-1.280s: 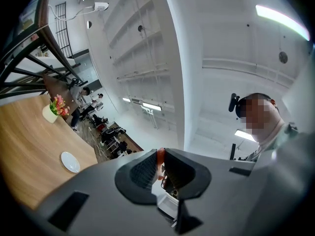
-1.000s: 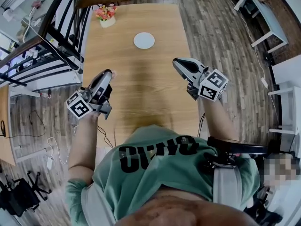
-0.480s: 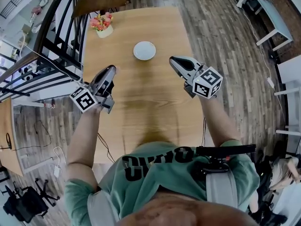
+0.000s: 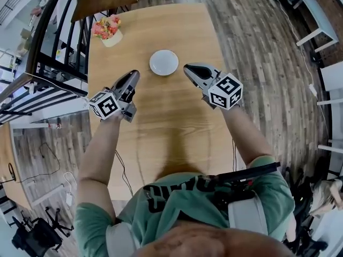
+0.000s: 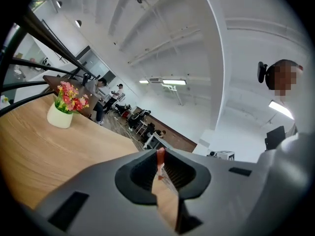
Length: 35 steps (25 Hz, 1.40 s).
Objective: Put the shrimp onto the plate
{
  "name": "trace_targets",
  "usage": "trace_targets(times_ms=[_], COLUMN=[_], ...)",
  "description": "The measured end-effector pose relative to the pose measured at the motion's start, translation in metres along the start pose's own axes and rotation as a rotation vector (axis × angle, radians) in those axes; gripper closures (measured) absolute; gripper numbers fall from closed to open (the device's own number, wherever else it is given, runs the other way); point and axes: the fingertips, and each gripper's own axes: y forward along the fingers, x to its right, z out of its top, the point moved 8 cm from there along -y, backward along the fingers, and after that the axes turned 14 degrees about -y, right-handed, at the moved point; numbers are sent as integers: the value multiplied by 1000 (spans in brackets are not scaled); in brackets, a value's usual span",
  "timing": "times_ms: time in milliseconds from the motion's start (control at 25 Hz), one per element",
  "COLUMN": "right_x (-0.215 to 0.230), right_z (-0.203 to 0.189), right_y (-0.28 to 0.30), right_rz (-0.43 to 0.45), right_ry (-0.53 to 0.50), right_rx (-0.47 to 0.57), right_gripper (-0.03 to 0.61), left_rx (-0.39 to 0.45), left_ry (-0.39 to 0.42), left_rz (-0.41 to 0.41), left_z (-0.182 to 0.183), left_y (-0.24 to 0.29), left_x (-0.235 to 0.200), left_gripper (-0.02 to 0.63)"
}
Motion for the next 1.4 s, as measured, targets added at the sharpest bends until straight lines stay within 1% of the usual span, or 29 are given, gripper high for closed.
trace_targets(times_ms=[240, 600, 920, 1040, 1120, 1240, 1400], right_x=[23, 51, 52, 54, 56, 57, 55], right_z=[-33, -71, -102, -113, -119, -127, -137], right_y=[32, 57, 71, 75, 78, 82, 83], right_rz=[0, -22, -14, -14, -11, -4, 2], right_ry=[14, 24, 25, 28, 31, 36, 45], right_rx=[-16, -32, -59, -68, -70, -71, -72], right_gripper=[571, 571, 571, 571, 571, 571, 571], left_rx=[-47, -80, -125, -118, -121, -149, -165], left_ry=[10, 16, 20, 8, 4, 8, 12], left_rz=[25, 20, 34, 44, 59, 89, 110], left_z=[2, 0, -13, -16, -19, -28, -36], left_y=[38, 76, 97, 105, 109, 117, 126], left_x=[-45, -81, -107, -119, -129, -142, -152], left_gripper=[567, 566, 566, 566, 566, 566, 566])
